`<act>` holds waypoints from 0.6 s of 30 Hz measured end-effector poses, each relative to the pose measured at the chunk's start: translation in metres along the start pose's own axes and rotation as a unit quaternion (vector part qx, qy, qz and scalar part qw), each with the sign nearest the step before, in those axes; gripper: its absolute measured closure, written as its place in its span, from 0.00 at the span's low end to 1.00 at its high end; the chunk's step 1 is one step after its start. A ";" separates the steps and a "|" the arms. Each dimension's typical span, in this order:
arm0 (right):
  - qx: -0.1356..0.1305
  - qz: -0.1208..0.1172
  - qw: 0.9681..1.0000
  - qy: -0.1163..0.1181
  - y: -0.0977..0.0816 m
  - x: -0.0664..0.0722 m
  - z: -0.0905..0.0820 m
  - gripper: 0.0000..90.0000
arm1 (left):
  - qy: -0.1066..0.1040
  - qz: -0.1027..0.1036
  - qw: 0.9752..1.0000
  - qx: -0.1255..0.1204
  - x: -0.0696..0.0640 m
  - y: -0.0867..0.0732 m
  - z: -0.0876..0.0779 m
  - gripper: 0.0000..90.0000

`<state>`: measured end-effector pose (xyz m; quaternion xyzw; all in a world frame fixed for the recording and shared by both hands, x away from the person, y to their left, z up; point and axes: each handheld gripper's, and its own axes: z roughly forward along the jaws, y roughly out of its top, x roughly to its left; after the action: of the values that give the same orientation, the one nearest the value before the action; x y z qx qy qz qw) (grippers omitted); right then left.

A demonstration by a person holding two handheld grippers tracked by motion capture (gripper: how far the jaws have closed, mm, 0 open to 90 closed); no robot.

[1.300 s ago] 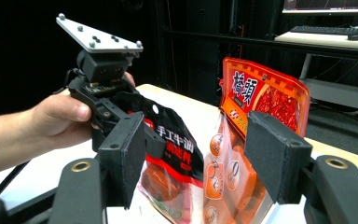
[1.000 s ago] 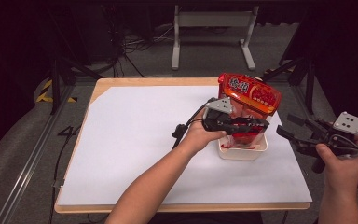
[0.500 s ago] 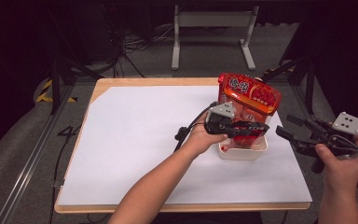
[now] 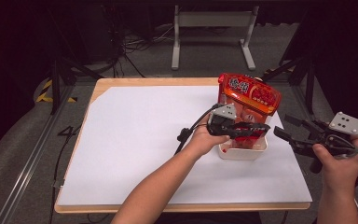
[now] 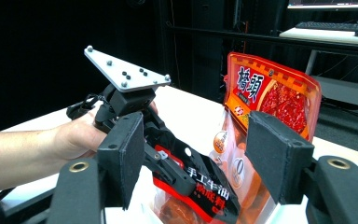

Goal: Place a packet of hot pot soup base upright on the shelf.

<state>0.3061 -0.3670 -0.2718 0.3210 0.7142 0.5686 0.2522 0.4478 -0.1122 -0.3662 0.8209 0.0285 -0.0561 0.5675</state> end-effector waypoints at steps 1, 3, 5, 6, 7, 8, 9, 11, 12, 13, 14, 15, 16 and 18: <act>0.000 0.000 1.000 0.001 0.000 0.000 0.000 0.42 | 0.001 -0.002 1.000 -0.002 0.000 0.000 0.000 0.99; 0.000 0.000 1.000 0.002 -0.001 0.000 0.001 0.42 | 0.002 -0.004 1.000 -0.004 0.001 -0.001 0.000 0.97; 0.002 0.000 1.000 0.004 0.000 0.000 0.001 0.41 | 0.008 -0.009 1.000 -0.008 0.000 -0.001 -0.001 0.92; 0.002 0.000 1.000 0.004 0.000 0.001 0.002 0.41 | 0.009 -0.009 1.000 -0.009 0.000 -0.001 -0.001 0.87; 0.002 0.000 1.000 0.005 0.000 0.001 0.002 0.41 | 0.014 -0.008 1.000 -0.009 0.000 0.000 -0.002 0.82; 0.002 -0.001 1.000 0.005 0.000 0.000 0.002 0.41 | 0.016 -0.008 1.000 -0.008 0.000 -0.001 -0.003 0.79; 0.002 -0.001 1.000 0.006 0.000 0.000 0.003 0.41 | 0.016 -0.007 1.000 -0.003 -0.001 0.000 -0.004 0.78; 0.002 0.000 1.000 0.008 0.000 0.000 0.004 0.41 | 0.019 -0.008 1.000 -0.001 -0.002 0.000 -0.004 0.73; 0.004 -0.001 1.000 0.010 0.000 0.000 0.005 0.41 | 0.021 -0.006 1.000 -0.001 -0.003 0.000 -0.004 0.69; 0.005 -0.002 1.000 0.009 0.000 0.000 0.006 0.41 | 0.024 -0.006 1.000 0.000 -0.003 0.000 -0.004 0.65; 0.005 -0.002 1.000 0.010 0.000 0.000 0.007 0.41 | 0.026 -0.007 1.000 0.000 -0.004 0.000 -0.004 0.62; 0.005 -0.002 1.000 0.012 0.000 0.000 0.008 0.41 | 0.029 -0.008 1.000 -0.001 -0.004 0.000 -0.005 0.59; 0.005 -0.002 1.000 0.013 0.001 0.000 0.009 0.41 | 0.035 -0.007 0.999 -0.002 -0.005 0.000 -0.006 0.57; 0.005 -0.002 1.000 0.014 0.001 0.000 0.011 0.40 | 0.043 -0.006 0.999 -0.002 -0.006 0.001 -0.008 0.52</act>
<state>0.3142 -0.3600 -0.2737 0.3123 0.7214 0.5689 0.2416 0.4422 -0.1047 -0.3614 0.8212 0.0580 -0.0236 0.5672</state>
